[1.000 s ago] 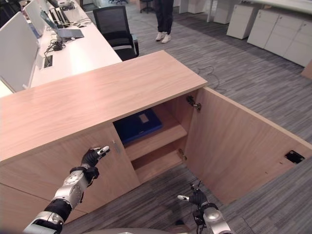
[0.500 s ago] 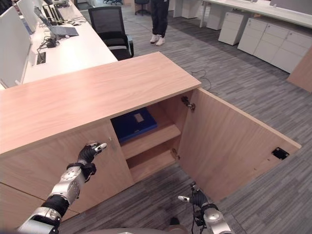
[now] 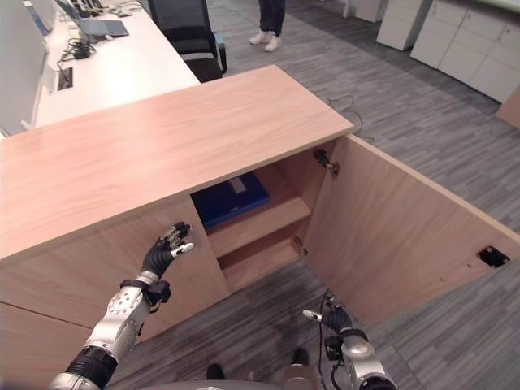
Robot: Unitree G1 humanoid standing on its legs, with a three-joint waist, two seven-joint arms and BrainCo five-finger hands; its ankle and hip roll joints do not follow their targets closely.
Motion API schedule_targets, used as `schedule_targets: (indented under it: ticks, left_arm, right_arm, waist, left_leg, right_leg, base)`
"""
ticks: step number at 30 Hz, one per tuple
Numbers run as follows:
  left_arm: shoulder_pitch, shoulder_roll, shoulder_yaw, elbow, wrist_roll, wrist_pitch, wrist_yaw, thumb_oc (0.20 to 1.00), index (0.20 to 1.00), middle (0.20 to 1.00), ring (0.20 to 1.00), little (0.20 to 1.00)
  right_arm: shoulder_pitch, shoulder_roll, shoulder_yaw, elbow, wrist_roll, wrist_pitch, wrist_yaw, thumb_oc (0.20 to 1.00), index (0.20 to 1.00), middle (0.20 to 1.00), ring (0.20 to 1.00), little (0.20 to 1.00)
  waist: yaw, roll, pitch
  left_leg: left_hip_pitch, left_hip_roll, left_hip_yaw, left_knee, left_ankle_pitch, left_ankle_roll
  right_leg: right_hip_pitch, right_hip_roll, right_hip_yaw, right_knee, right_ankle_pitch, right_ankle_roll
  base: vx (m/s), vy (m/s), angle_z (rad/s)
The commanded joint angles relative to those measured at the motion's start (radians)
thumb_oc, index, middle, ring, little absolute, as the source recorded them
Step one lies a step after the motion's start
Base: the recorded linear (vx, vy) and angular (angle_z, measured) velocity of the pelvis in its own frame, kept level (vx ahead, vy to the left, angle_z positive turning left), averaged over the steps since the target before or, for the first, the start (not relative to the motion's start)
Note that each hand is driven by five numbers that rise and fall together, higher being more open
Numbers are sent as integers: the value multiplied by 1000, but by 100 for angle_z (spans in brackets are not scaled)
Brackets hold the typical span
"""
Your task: Put the empty folder in the office cabinet
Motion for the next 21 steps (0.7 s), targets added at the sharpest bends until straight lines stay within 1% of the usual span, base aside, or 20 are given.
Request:
schedule_targets:
  ticks: [1, 2, 4, 6, 9, 10, 11, 12, 13, 15, 16, 17, 18, 19, 20, 21]
  left_arm:
    - [-29, -38, -72, 25, 62, 34, -76, 1000, 1000, 1000, 1000, 1000]
    - [-9, -40, -55, 30, 58, 36, -76, 1000, 1000, 1000, 1000, 1000]
    - [8, -45, -43, 41, 52, 34, -74, 1000, 1000, 1000, 1000, 1000]
    - [20, -45, -21, 52, 44, 33, -71, 1000, 1000, 1000, 1000, 1000]
    - [23, -52, -9, 65, 35, 32, -63, 1000, 1000, 1000, 1000, 1000]
    - [22, -56, -7, 74, 31, 31, -60, 1000, 1000, 1000, 1000, 1000]
    - [22, -60, -3, 78, 22, 31, -57, 1000, 1000, 1000, 1000, 1000]
    - [16, -62, -5, 81, 17, 31, -54, 1000, 1000, 1000, 1000, 1000]
    - [9, -66, 2, 84, 5, 28, -46, 1000, 1000, 1000, 1000, 1000]
    - [10, -71, 3, 87, -4, 23, -34, 1000, 1000, 1000, 1000, 1000]
    - [13, -73, 1, 88, -8, 22, -30, 1000, 1000, 1000, 1000, 1000]
    - [16, -76, 0, 90, -11, 21, -25, 1000, 1000, 1000, 1000, 1000]
    - [16, -76, 0, 90, -11, 21, -25, 1000, 1000, 1000, 1000, 1000]
    - [31, -81, 9, 84, -9, 22, -19, 1000, 1000, 1000, 1000, 1000]
    - [38, -80, 2, 80, -6, 23, -25, 1000, 1000, 1000, 1000, 1000]
    - [41, -72, 4, 82, -5, 26, -41, 1000, 1000, 1000, 1000, 1000]
  right_arm:
    - [-29, -9, 5, 28, 20, -27, -14, 1000, 1000, 1000, 1000, 1000]
    - [-20, -12, 6, 31, 20, -29, -13, 1000, 1000, 1000, 1000, 1000]
    - [-8, -15, 10, 30, 18, -29, -9, 1000, 1000, 1000, 1000, 1000]
    - [0, -21, 16, 23, 14, -31, -1, 1000, 1000, 1000, 1000, 1000]
    - [-2, -30, 21, 34, 13, -33, 4, 1000, 1000, 1000, 1000, 1000]
    - [-2, -32, 19, 40, 18, -35, 3, 1000, 1000, 1000, 1000, 1000]
    - [1, -36, 17, 44, 21, -36, 3, 1000, 1000, 1000, 1000, 1000]
    - [2, -42, 17, 43, 24, -35, 0, 1000, 1000, 1000, 1000, 1000]
    - [1, -50, 20, 40, 26, -35, -5, 1000, 1000, 1000, 1000, 1000]
    - [-6, -60, 21, 60, 28, -31, -8, 1000, 1000, 1000, 1000, 1000]
    - [-6, -65, 20, 70, 31, -29, -9, 1000, 1000, 1000, 1000, 1000]
    - [-6, -69, 17, 77, 37, -27, -9, 1000, 1000, 1000, 1000, 1000]
    - [-7, -69, 16, 77, 37, -27, -9, 1000, 1000, 1000, 1000, 1000]
    - [4, -76, 9, 85, 34, -22, -5, 1000, 1000, 1000, 1000, 1000]
    - [1, -77, 2, 90, 36, -24, -10, 1000, 1000, 1000, 1000, 1000]
    - [0, -78, -5, 112, 38, -29, -8, 1000, 1000, 1000, 1000, 1000]
  waist:
    - [-38, -18, -31]
    - [-41, -12, -39]
    - [-49, -8, -43]
    - [-58, -6, -46]
    - [-70, -2, -40]
    - [-74, 1, -36]
    - [-78, 4, -32]
    - [-73, 7, -20]
    - [-68, 4, -8]
    - [-61, -3, 0]
    - [-54, -5, 5]
    - [-44, -9, 7]
    - [-44, -11, 4]
    - [-25, -15, 13]
    - [-21, -22, 14]
    - [-23, -17, 11]
  left_leg:
    - [29, -23, -50, 28, -61, 3]
    - [34, -12, -37, 31, -54, -10]
    - [44, 2, -27, 36, -48, -23]
    - [54, 19, -15, 54, -47, -38]
    - [44, 62, 2, 125, -45, -67]
    - [34, 84, 4, 169, -32, -84]
    - [26, 111, 11, 208, -9, -100]
    - [-17, 148, -2, 290, 38, -119]
    - [-46, 170, -22, 344, 74, -131]
    - [-75, 156, -94, 385, 79, -120]
    - [-87, 139, -136, 383, 62, -112]
    - [-106, 104, -180, 351, 29, -97]
    - [-109, 101, -180, 347, 33, -95]
    - [-139, 43, -247, 268, -23, -78]
    - [-151, 35, -262, 259, -21, -79]
    - [-129, 21, -267, 215, -25, -78]
  right_leg:
    - [97, 67, 79, -148, 36, 50]
    - [114, 80, 107, -199, 49, 52]
    - [129, 98, 133, -232, 51, 48]
    - [144, 117, 147, -257, 48, 44]
    - [159, 148, 168, -282, 32, 26]
    - [165, 163, 174, -291, 24, 17]
    - [174, 177, 179, -298, 9, 6]
    - [188, 193, 183, -305, -5, -6]
    - [199, 204, 197, -312, -14, -18]
    - [203, 208, 209, -317, -21, -26]
    - [208, 208, 222, -315, -25, -24]
    - [207, 202, 238, -315, -28, -19]
    - [203, 200, 238, -316, -25, -19]
    - [213, 197, 261, -314, -34, -8]
    - [209, 191, 265, -312, -31, -8]
    - [210, 202, 270, -314, -33, -5]
  base:
    - [81, -164, -50]
    - [99, -198, -28]
    - [116, -218, -24]
    - [98, -195, -44]
    - [62, -200, -26]
    - [66, -218, -23]
    - [49, -207, -23]
    - [45, -210, -15]
    - [25, -158, -14]
    - [55, -88, -25]
    - [96, -26, -33]
    - [67, -2, -32]
    - [96, 3, -40]
    - [56, -8, -46]
    - [96, -34, -37]
    - [36, -31, -22]
